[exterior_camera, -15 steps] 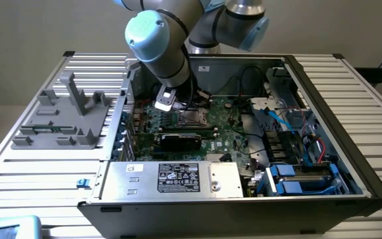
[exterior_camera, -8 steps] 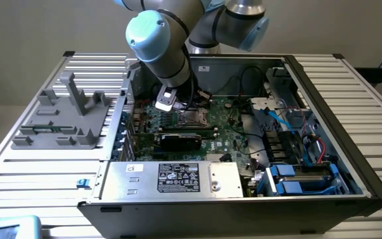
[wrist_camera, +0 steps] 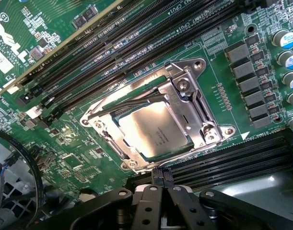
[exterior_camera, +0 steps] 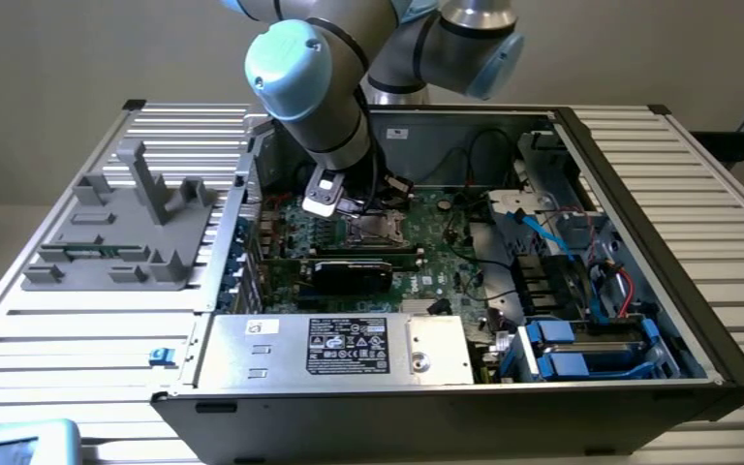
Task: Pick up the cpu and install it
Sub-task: 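Install the first cpu locking lever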
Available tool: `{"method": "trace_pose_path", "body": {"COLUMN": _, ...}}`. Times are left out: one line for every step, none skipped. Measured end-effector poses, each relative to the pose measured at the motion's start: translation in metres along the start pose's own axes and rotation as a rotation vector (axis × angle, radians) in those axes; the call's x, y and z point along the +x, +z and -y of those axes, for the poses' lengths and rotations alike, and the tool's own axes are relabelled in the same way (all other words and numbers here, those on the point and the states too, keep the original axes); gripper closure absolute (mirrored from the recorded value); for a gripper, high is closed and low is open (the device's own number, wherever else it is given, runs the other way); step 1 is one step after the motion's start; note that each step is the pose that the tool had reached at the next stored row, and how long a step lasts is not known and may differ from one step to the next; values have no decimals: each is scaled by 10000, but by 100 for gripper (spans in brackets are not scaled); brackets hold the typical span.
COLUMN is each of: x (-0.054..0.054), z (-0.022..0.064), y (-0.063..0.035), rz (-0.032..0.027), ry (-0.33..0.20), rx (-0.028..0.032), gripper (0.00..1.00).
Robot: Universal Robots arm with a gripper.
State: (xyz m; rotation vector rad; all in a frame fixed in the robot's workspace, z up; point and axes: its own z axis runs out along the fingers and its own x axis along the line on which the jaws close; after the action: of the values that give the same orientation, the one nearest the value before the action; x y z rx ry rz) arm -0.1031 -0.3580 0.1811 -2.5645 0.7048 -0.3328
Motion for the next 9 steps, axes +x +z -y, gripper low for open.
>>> {"method": "trace_pose_path", "body": {"x": 0, "z": 0, "y": 0, "rz": 1, "ry": 1, "rx": -2, "gripper": 89}}
{"method": "trace_pose_path", "body": {"x": 0, "z": 0, "y": 0, "rz": 2, "ry": 2, "rx": -2, "gripper": 89}}
{"method": "trace_pose_path", "body": {"x": 0, "z": 0, "y": 0, "rz": 2, "ry": 3, "rx": -3, "gripper": 89}}
{"method": "trace_pose_path", "body": {"x": 0, "z": 0, "y": 0, "rz": 3, "ry": 4, "rx": -4, "gripper": 89}}
{"method": "trace_pose_path", "body": {"x": 0, "z": 0, "y": 0, "rz": 5, "ry": 7, "rx": -5, "gripper": 89}}
{"method": "trace_pose_path", "body": {"x": 0, "z": 0, "y": -1, "rz": 5, "ry": 7, "rx": -6, "gripper": 89}}
{"method": "trace_pose_path", "body": {"x": 0, "z": -1, "y": -1, "rz": 7, "ry": 9, "rx": -6, "gripper": 89}}
{"method": "trace_pose_path", "body": {"x": -1, "z": -1, "y": -1, "rz": 8, "ry": 10, "rx": -8, "gripper": 89}}
{"method": "trace_pose_path", "body": {"x": -1, "z": -1, "y": -3, "rz": 9, "ry": 12, "rx": -10, "gripper": 89}}
